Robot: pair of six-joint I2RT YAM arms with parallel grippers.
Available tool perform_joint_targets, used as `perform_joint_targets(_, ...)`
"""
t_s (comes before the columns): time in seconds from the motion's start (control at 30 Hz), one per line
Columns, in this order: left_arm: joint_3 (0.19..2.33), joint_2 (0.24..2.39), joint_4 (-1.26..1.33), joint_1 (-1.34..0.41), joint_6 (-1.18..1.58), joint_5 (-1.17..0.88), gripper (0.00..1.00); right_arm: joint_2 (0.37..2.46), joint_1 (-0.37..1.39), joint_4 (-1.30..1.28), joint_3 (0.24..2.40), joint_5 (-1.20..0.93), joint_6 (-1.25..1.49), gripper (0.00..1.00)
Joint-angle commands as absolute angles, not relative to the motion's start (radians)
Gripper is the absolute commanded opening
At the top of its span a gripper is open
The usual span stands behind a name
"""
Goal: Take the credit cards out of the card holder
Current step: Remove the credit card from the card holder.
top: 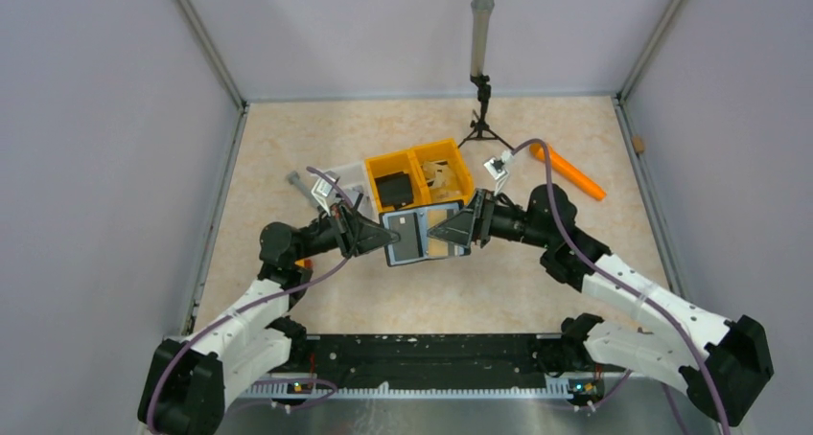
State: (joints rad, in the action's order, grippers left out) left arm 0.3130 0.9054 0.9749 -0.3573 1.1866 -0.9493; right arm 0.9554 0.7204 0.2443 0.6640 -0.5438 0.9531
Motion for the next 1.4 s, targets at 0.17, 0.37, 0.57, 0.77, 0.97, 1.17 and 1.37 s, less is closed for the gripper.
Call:
perform_joint_targets(0.17, 0.334, 0.862, 0.969, -0.360, 1.169, -0.924, 0.00, 0.826, 0.703, -0.241, 0.852, -0.199, 0.600, 0.75)
perform_joint_targets(0.37, 0.343, 0.861, 0.914, -0.360, 1.149, -0.909, 0.00, 0.774, 0.704, -0.279, 0.897, -0.215, 0.535, 0.69)
perform_joint_targets(0.57, 0.345, 0.884, 0.964, -0.360, 1.186, -0.904, 0.00, 0.871, 0.729, -0.025, 0.832, -0.508, 0.636, 0.57)
perform_joint_targets(0.77, 0.337, 0.891, 0.988, -0.360, 1.202, -0.891, 0.00, 0.959, 0.810, 0.082, 0.826, -0.509, 0.657, 0.56)
perform_joint_targets(0.97, 0.332, 0.894, 1.046, -0.360, 1.240, -0.891, 0.00, 1.019, 0.828, 0.104, 0.815, -0.506, 0.664, 0.53)
perform_joint_targets(1.17, 0.321, 0.903, 1.113, -0.360, 1.284, -0.895, 0.00, 1.032, 0.828, 0.169, 0.789, -0.534, 0.698, 0.43)
perform_joint_targets(1.37, 0.319, 0.903, 1.121, -0.360, 1.290, -0.894, 0.00, 1.044, 0.829, 0.278, 0.768, -0.587, 0.760, 0.30)
